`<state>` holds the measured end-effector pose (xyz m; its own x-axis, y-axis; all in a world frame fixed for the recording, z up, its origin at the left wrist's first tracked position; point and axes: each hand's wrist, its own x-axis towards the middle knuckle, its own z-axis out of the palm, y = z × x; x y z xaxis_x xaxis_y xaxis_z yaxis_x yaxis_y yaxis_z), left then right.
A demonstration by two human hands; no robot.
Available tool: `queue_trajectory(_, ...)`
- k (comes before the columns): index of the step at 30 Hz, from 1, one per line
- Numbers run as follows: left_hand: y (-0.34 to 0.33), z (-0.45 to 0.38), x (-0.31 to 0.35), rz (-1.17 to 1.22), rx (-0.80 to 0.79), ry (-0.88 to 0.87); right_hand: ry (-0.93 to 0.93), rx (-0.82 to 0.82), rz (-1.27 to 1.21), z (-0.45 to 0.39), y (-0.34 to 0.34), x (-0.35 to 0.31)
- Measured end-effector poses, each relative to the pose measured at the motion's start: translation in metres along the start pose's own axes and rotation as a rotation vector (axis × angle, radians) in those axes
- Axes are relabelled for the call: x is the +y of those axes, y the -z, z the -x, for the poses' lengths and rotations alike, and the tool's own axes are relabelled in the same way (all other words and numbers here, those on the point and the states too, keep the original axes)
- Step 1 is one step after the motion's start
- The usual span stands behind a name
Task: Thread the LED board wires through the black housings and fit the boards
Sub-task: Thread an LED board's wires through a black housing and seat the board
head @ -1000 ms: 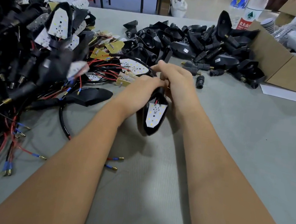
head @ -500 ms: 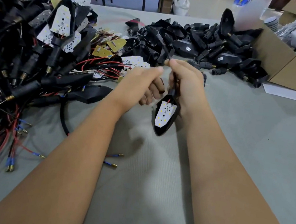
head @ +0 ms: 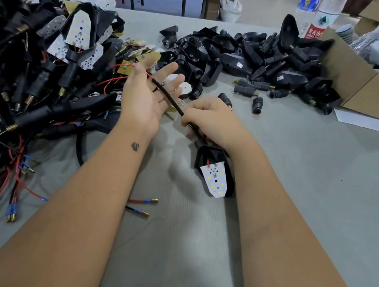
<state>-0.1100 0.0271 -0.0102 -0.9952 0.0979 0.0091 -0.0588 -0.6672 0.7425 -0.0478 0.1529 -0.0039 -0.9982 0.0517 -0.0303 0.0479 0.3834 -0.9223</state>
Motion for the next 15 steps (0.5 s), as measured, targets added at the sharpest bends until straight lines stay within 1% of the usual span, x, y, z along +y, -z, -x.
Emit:
queue_trajectory(3,-0.002,0.0,-0.002,-0.024,0.077,-0.006,-0.007,-0.055,-0.012,0.003,0.001,0.0)
queue_trajectory(6,-0.007,-0.001,-0.009,-0.154,0.087,-0.045,0.001,-0.092,-0.018,0.004,0.0,0.001)
queue_trajectory(10,-0.005,-0.006,-0.012,-0.415,0.021,-0.119,0.006,-0.08,0.052,0.0,0.0,0.0)
queue_trajectory(15,-0.002,-0.004,-0.015,-0.775,-0.092,-0.168,-0.053,0.048,-0.021,-0.003,0.001,0.001)
